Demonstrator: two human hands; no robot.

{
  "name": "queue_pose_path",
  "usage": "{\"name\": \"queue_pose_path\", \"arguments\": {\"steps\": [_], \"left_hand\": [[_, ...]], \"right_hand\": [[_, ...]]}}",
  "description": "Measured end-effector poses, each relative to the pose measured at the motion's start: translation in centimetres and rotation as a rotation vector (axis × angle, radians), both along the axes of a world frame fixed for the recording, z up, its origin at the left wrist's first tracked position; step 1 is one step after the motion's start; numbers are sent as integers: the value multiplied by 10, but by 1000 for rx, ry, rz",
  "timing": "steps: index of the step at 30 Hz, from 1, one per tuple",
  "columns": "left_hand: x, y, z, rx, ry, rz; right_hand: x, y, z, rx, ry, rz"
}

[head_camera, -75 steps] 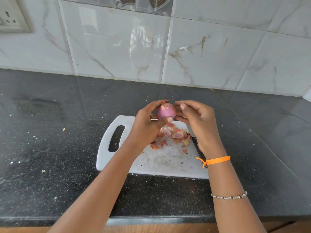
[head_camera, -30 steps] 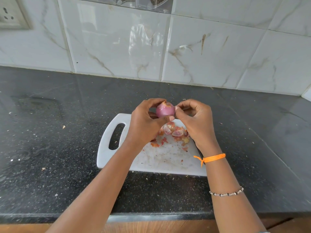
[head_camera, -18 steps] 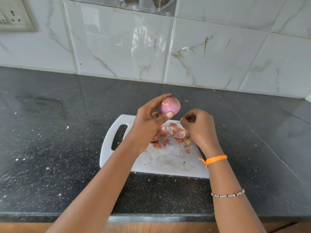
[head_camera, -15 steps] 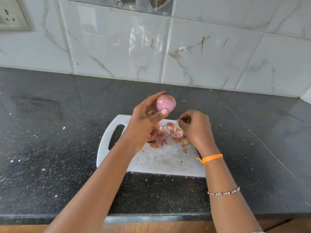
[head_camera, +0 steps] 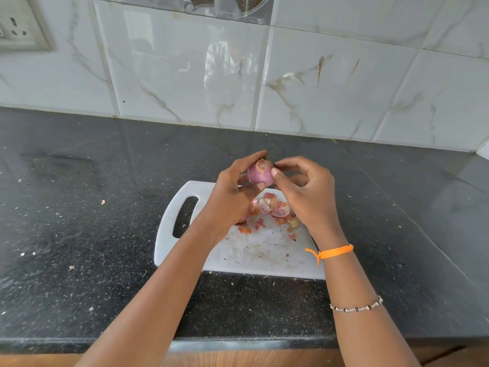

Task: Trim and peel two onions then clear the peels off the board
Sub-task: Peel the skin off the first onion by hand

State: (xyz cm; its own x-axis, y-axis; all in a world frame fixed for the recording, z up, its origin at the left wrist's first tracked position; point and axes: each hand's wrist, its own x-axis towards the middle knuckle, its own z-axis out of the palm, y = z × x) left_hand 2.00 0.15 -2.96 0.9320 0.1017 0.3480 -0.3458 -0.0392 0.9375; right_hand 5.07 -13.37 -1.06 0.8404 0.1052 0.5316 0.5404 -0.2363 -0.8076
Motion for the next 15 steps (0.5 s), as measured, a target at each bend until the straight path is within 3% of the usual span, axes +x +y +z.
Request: {"name": "queue_pose_path", "arguments": {"steps": [15], "left_hand": [[-1,2,-1,135,17,-7]], "right_hand": [[6,0,-8,-46,-46,-23]]}}
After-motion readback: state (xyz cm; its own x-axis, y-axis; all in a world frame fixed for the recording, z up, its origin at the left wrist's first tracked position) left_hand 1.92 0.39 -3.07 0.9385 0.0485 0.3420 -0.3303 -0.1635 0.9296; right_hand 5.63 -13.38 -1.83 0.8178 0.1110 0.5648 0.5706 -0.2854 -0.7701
